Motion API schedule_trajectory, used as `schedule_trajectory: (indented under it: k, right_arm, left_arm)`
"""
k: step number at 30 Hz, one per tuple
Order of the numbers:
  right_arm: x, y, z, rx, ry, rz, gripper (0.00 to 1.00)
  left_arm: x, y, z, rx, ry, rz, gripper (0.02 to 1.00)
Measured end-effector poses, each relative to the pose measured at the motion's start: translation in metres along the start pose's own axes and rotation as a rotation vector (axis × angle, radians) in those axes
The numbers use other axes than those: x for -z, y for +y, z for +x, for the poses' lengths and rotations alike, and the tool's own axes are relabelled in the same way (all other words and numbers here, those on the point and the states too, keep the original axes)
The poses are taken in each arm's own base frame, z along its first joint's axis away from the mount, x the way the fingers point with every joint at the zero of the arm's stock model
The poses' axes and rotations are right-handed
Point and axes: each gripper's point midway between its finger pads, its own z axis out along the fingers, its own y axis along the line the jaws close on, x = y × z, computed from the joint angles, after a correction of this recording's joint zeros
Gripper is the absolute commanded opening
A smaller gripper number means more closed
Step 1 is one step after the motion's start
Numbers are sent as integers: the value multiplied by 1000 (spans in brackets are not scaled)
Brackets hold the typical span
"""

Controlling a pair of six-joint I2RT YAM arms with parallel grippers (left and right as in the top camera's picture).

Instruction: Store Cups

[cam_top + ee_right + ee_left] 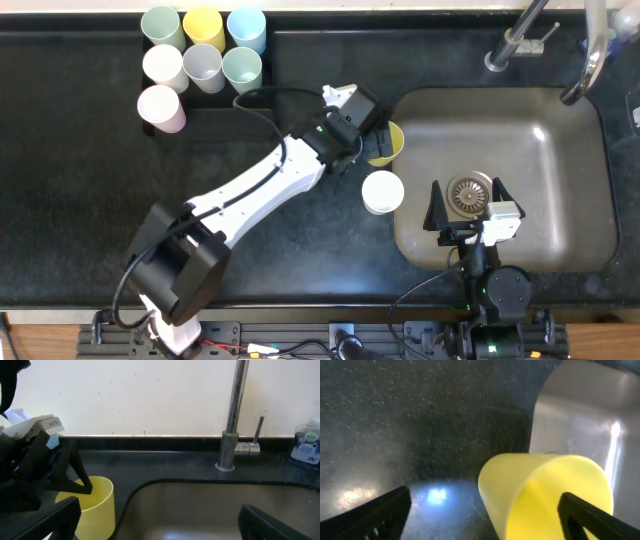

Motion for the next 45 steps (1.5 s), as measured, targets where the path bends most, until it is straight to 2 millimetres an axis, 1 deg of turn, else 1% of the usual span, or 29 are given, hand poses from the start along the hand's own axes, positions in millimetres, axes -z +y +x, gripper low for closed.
schedule_trajectory:
  k: [2, 3, 4, 5, 6, 10, 16, 19, 21, 22, 24, 26, 29, 31, 33, 34, 36, 39, 42, 45]
  right_arm:
    - [0, 0, 0, 0, 0, 0, 996]
    - [0, 0, 0, 0, 0, 0, 996]
    - [0, 0, 0, 0, 0, 0, 998]
    - [0, 0, 0, 0, 0, 0, 993]
    - [0, 0, 0, 0, 0, 0, 996]
    - [0, 0, 0, 0, 0, 0, 996]
    - [0, 0, 0, 0, 0, 0, 998]
    - [0, 0, 0, 0, 0, 0, 996]
    - [0, 0, 0, 0, 0, 0, 998]
    - [0, 0, 0, 0, 0, 0, 998]
    - [0, 0, 0, 0, 0, 0, 996]
    - [0, 0, 0, 0, 0, 0, 996]
    - [0, 0, 0, 0, 0, 0, 993]
    - [0, 0, 0, 0, 0, 0, 996]
    - [0, 0, 0, 0, 0, 0, 993]
    - [0, 0, 0, 0, 0, 0, 998]
    - [0, 0, 0, 0, 0, 0, 998]
    - [0, 0, 0, 0, 0, 0, 993]
    - [0, 0, 0, 0, 0, 0, 993]
    - [0, 0, 0, 0, 0, 0, 998]
  left_arm:
    - [0, 0, -2, 13, -6, 2, 413]
    - [0, 0, -3, 14, -8, 4, 303]
    - [-1, -1, -3, 16, -9, 5, 156]
    - [-2, -1, -3, 15, -9, 7, 66]
    - [-3, -1, -3, 15, -8, 8, 36]
    - [-9, -1, -2, 21, -6, 6, 36]
    - [-10, -1, -3, 24, -11, 11, 36]
    - [-9, 3, -8, 36, -12, 7, 36]
    - [-3, 14, -15, 56, -10, -12, 36]
    - [2, 21, -21, 71, -11, -26, 36]
    - [22, 43, -40, 122, -28, -53, 36]
    - [51, 69, -64, 187, -59, -77, 36]
    - [106, 123, -95, 313, -117, -130, 36]
    - [137, 160, -107, 396, -151, -175, 36]
    - [159, 195, -110, 473, -165, -226, 36]
    - [167, 210, -110, 508, -167, -251, 36]
    - [174, 235, -110, 567, -163, -294, 36]
    - [175, 260, -116, 625, -184, -319, 36]
    - [166, 273, -123, 649, -217, -313, 36]
    - [155, 282, -120, 662, -215, -322, 36]
